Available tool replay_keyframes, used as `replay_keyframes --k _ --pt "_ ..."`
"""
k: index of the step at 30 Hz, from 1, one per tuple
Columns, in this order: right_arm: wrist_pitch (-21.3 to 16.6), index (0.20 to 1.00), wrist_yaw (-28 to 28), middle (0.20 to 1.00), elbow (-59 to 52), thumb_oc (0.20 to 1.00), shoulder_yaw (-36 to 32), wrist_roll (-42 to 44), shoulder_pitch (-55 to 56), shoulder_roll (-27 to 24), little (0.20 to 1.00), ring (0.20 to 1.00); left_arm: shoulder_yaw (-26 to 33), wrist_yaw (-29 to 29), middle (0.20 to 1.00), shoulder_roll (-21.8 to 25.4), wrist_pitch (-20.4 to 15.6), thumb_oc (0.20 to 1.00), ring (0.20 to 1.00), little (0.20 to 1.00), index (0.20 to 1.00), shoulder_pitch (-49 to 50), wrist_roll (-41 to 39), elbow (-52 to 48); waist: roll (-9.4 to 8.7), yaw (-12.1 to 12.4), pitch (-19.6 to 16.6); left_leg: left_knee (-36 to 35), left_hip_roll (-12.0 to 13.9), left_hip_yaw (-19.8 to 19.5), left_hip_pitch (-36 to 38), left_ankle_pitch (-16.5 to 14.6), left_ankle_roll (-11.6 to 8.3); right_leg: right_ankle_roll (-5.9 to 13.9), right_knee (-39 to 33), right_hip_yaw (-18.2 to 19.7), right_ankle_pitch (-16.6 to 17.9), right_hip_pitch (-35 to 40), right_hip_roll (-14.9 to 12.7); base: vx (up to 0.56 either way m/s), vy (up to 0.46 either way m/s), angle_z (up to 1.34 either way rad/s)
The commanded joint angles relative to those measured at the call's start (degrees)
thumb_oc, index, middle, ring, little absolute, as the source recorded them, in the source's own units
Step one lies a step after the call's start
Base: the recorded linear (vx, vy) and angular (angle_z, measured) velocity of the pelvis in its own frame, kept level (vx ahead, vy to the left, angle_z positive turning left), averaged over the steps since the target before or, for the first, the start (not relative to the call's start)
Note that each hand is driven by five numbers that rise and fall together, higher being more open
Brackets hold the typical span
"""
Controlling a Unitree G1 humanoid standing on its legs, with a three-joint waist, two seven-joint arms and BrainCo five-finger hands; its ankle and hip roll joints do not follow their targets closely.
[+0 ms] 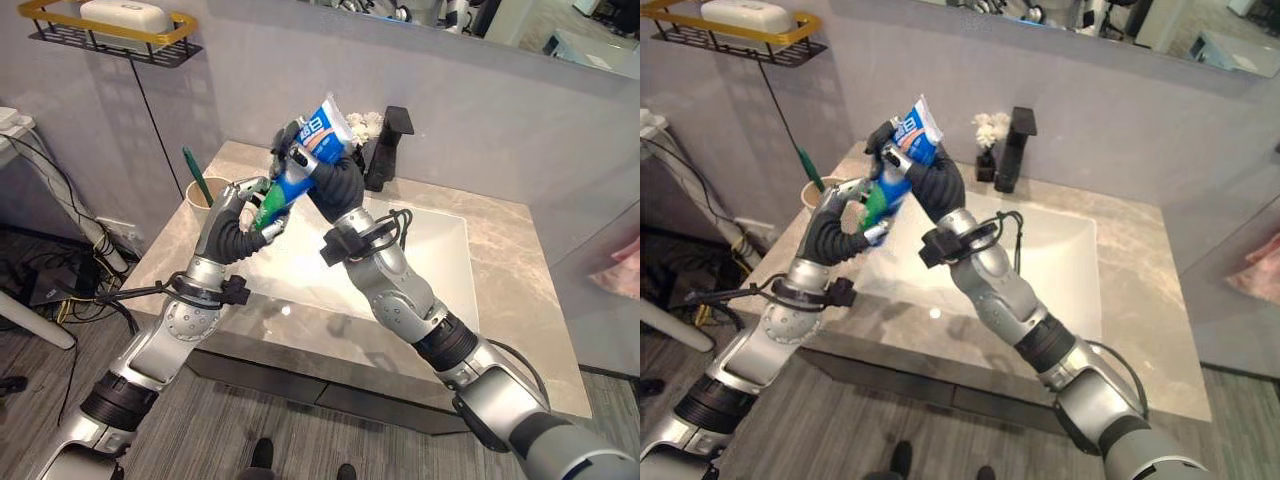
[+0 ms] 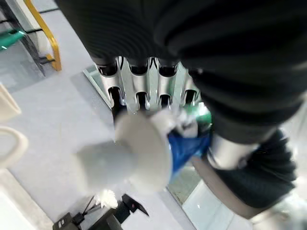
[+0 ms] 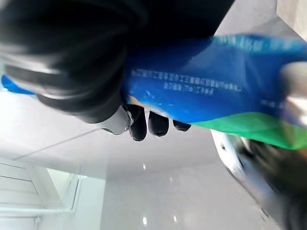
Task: Put brush and paste in cup on sink, flatten towel.
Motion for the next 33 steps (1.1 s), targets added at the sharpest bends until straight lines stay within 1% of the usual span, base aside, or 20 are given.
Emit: replay_keyframes --k 1,2,4,6,7,8,9,11,12,13,14,15,16,18,19,21,23,26,29,33 --pt "-7.3 0.2 -5.5 0.2 0.4 0.2 -9.0 -5.7 -5.8 1.9 0.2 0.2 -1.1 2.7 1.0 1.6 -2.6 1.0 1.0 1.0 1.0 -5.3 0.2 -0.5 -1.11 2.0 -0.9 0.3 -0.4 -0.3 1.6 -3.4 0.6 4.83 4.2 -2.5 0.9 -0.2 -5.6 0.0 0.012 0.32" --pt "-7.3 0.2 -5.6 0.2 0.5 0.2 -9.1 -5.7 -5.9 1.9 0.2 0.2 -1.2 2.8 1.0 1.6 -2.6 1.0 1.0 1.0 1.0 -5.3 0.3 -0.5 -1.19 1.9 -0.9 0.3 -0.4 -0.4 1.6 -3.4 0.6 4.84 4.2 -2.5 0.9 -0.2 -5.6 0.0 0.007 0.32" --pt "-7.8 0.2 -7.1 0.2 1.8 0.2 -10.1 -6.6 -7.3 2.2 0.2 0.2 -1.2 3.2 1.0 2.5 -2.9 1.0 1.0 1.0 1.0 -4.7 1.9 -1.1 -1.33 2.7 -0.7 0.3 -0.6 -1.0 1.0 -3.2 0.58 4.94 4.3 -3.3 1.0 -0.2 -5.7 0.0 -0.001 0.24" --pt "-8.6 0.2 -8.5 0.2 3.6 0.2 -12.1 -6.1 -9.3 2.2 0.2 0.2 -0.2 3.5 1.0 3.7 -3.5 1.0 1.0 1.0 1.0 -2.3 2.9 -2.3 -1.61 4.1 -0.6 0.3 -1.1 -2.3 0.2 -2.8 0.48 5.06 3.9 -4.7 1.1 0.1 -6.0 0.0 -0.001 0.26" --pt "-8.8 0.2 -9.7 0.2 4.4 0.2 -13.2 -6.9 -10.8 1.1 0.2 0.2 0.8 3.6 1.0 4.3 -4.0 1.0 1.0 1.0 1.0 0.1 2.5 -2.9 -1.8 5.4 -0.6 0.3 -1.4 -3.4 -0.3 -2.5 0.46 5.05 3.7 -5.9 1.1 0.5 -6.2 0.01 -0.003 0.19" --pt "-8.8 0.2 -9.8 0.2 4.5 0.2 -13.2 -7.0 -10.9 1.1 0.2 0.2 0.9 3.6 1.0 4.3 -4.0 1.0 1.0 1.0 1.0 0.3 2.4 -3.1 -1.81 5.2 -0.6 0.3 -1.5 -3.5 -0.3 -2.5 0.46 5.06 3.7 -6.1 1.1 0.5 -6.2 0.01 -0.008 0.27" --pt "-9.0 0.2 -10.5 0.2 5.2 0.2 -13.6 -7.8 -11.5 0.6 0.2 0.2 1.4 3.6 1.0 4.4 -4.3 1.0 1.0 1.0 1.0 1.5 1.8 -3.3 -1.93 5.8 -0.5 0.3 -1.7 -4.2 -0.6 -2.4 0.48 5.09 3.6 -6.7 1.1 0.7 -6.2 0.01 -0.007 0.35" --pt "-9.0 0.2 -12.1 0.2 6.2 0.2 -14.7 -9.7 -13.1 -1.4 0.2 0.2 3.0 4.2 1.0 4.7 -5.1 1.0 1.0 1.0 1.0 4.5 0.0 -3.4 -2.17 6.8 -0.4 0.3 -2.1 -5.3 -1.2 -2.1 0.43 5.08 3.5 -7.9 1.1 1.0 -6.4 0.0 -0.01 0.38" --pt "-9.3 0.2 -13.2 0.2 6.7 0.2 -16.0 -10.4 -13.9 -3.4 0.2 0.2 4.6 4.2 1.0 4.8 -5.5 1.0 1.0 1.0 1.0 7.9 -2.0 -2.8 -2.32 8.1 -0.2 0.3 -2.4 -6.5 -1.8 -1.8 0.4 5.12 3.5 -9.0 1.1 1.1 -6.6 0.0 -0.009 0.29" --pt "-9.3 0.2 -13.2 0.2 6.7 0.2 -16.0 -10.5 -13.9 -3.4 0.2 0.2 4.8 4.1 1.0 4.8 -5.5 1.0 1.0 1.0 1.0 8.0 -2.1 -2.9 -2.32 8.0 -0.2 0.3 -2.5 -6.6 -1.9 -1.8 0.4 5.13 3.5 -9.1 1.1 1.1 -6.6 0.0 -0.008 0.36" --pt "-9.2 0.2 -13.8 0.2 6.8 0.2 -16.3 -11.3 -14.4 -4.8 0.2 0.2 5.9 4.0 1.0 4.9 -5.7 1.0 1.0 1.0 1.0 10.0 -3.0 -2.4 -2.4 8.7 -0.1 0.3 -2.7 -7.1 -2.2 -1.6 0.4 5.18 3.4 -9.6 1.1 1.3 -6.7 0.01 -0.003 0.38" --pt "-9.3 0.2 -14.4 0.2 7.1 0.2 -16.8 -12.0 -14.9 -6.3 0.2 0.2 7.3 3.4 1.0 5.1 -6.0 1.0 1.0 1.0 1.0 12.4 -4.5 -1.9 -2.44 9.5 0.1 0.3 -2.9 -7.8 -2.4 -1.5 0.45 5.18 3.4 -10.2 1.1 1.4 -6.7 0.03 -0.009 0.4" --pt "-9.4 0.2 -15.3 0.2 7.7 0.2 -17.7 -12.9 -15.6 -9.1 0.2 0.2 10.1 3.3 1.0 5.8 -6.0 1.0 1.0 1.0 1.0 17.3 -5.9 -0.2 -2.55 11.2 0.3 0.3 -3.2 -8.5 -2.8 -1.6 0.37 5.37 3.2 -11.2 1.0 1.8 -6.9 0.02 0.003 0.28" --pt "-9.2 0.2 -15.4 0.2 7.4 0.2 -17.8 -13.1 -15.7 -11.0 0.2 0.2 11.6 2.8 1.0 6.0 -5.8 1.0 1.0 1.0 1.0 19.1 -7.1 0.7 -2.6 11.8 0.3 0.3 -3.7 -9.0 -3.5 -1.1 0.51 5.53 3.0 -11.8 1.7 1.5 -7.1 0.03 0.006 0.27" --pt "-9.3 0.2 -15.4 0.2 7.1 0.2 -17.9 -13.4 -15.8 -11.9 0.2 0.2 12.7 2.4 1.0 6.0 -5.8 1.0 1.0 1.0 1.0 21.0 -7.5 2.2 -2.65 12.6 0.6 0.3 -3.8 -9.1 -3.4 -1.4 0.54 5.66 3.0 -11.9 1.5 1.7 -7.2 0.02 0.011 0.27" --pt "-9.2 0.2 -15.3 0.2 6.7 0.2 -18.1 -13.4 -15.3 -12.7 0.2 0.2 13.3 2.2 1.0 5.9 -5.7 1.0 1.0 1.0 1.0 21.8 -8.0 2.8 -2.61 12.8 0.6 0.3 -3.9 -9.3 -3.9 -0.9 0.67 5.77 2.8 -12.2 2.0 1.5 -7.3 0.0 0.017 0.18" --pt "-9.0 0.2 -14.7 0.2 5.5 0.2 -18.1 -13.7 -14.5 -14.2 0.2 0.2 15.5 1.9 1.0 5.7 -5.0 1.0 1.0 1.0 1.0 24.0 -8.4 4.4 -2.63 13.9 0.9 0.3 -4.4 -9.7 -4.3 -0.9 0.83 5.9 2.6 -12.7 2.1 1.5 -7.5 0.01 0.02 0.13" --pt "-8.8 0.2 -14.6 0.2 4.5 0.2 -18.0 -14.0 -13.7 -14.9 0.2 0.2 16.0 1.6 1.0 5.3 -4.7 1.0 1.0 1.0 1.0 24.5 -8.2 4.8 -2.77 14.3 1.0 0.3 -4.7 -10.0 -4.5 -0.8 0.98 5.97 2.6 -13.0 2.3 1.6 -7.7 0.01 0.011 0.07" --pt "-8.9 0.2 -14.0 0.2 2.6 0.2 -18.0 -13.4 -11.9 -14.4 0.2 0.2 15.9 1.7 1.0 4.8 -4.3 1.0 1.0 1.0 1.0 23.9 -8.0 5.6 -2.93 14.4 1.3 0.3 -4.9 -10.3 -4.9 -0.7 1.09 6.0 2.8 -13.5 2.3 1.5 -7.9 0.0 0.018 0.12" --pt "-8.6 0.2 -13.4 0.2 0.6 0.2 -17.7 -13.3 -10.0 -13.2 0.2 0.2 14.9 1.5 1.0 4.3 -3.5 1.0 1.0 1.0 1.0 23.5 -7.2 6.2 -3.06 14.2 1.5 0.3 -5.1 -10.2 -5.0 -0.8 1.35 6.01 3.1 -13.2 2.4 1.1 -8.1 0.0 0.006 0.02"
